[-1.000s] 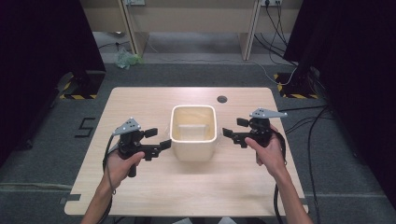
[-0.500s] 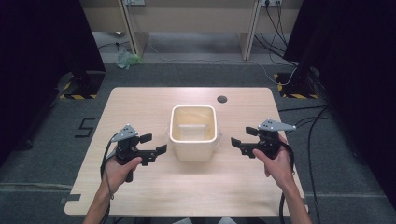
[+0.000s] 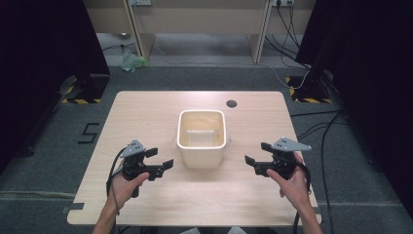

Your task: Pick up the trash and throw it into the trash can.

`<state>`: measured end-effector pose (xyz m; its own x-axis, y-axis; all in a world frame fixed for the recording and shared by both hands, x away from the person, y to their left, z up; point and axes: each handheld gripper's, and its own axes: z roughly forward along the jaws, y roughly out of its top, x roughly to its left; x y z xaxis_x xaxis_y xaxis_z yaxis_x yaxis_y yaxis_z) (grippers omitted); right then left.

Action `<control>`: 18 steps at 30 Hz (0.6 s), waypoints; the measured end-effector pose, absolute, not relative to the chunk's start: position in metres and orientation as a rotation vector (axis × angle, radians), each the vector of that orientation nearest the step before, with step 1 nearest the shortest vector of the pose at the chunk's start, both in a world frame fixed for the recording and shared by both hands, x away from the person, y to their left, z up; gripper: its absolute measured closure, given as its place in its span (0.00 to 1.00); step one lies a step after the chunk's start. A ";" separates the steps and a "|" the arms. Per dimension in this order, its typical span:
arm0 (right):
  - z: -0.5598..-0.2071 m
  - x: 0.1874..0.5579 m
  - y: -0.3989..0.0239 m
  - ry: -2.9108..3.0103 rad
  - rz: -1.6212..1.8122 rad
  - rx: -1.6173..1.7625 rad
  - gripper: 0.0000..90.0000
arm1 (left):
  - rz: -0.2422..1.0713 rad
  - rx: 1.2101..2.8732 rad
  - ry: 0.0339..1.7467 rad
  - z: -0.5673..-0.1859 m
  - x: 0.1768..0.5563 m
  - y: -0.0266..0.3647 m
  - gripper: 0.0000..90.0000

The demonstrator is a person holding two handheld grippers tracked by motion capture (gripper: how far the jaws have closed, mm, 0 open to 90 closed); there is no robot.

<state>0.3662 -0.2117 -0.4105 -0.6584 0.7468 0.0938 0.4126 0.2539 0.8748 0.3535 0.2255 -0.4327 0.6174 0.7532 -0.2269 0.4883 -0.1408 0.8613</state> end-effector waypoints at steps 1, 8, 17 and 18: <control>-0.413 0.365 -0.212 2.190 1.362 1.068 0.20 | 0.316 1.805 1.013 -0.436 0.353 0.225 0.18; -0.432 0.355 -0.216 2.200 1.343 1.085 0.20 | 0.331 1.842 1.035 -0.452 0.351 0.224 0.18; -0.449 0.350 -0.216 2.230 1.298 1.105 0.20 | 0.322 1.858 1.075 -0.469 0.349 0.230 0.18; -0.449 0.350 -0.216 2.230 1.298 1.105 0.20 | 0.322 1.858 1.075 -0.469 0.349 0.230 0.18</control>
<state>0.3498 -0.2158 -0.4490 -0.6432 0.7601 0.0928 0.4560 0.2829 0.8438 0.3492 0.2299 -0.4690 0.5819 0.7856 -0.2101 0.5404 -0.1805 0.8218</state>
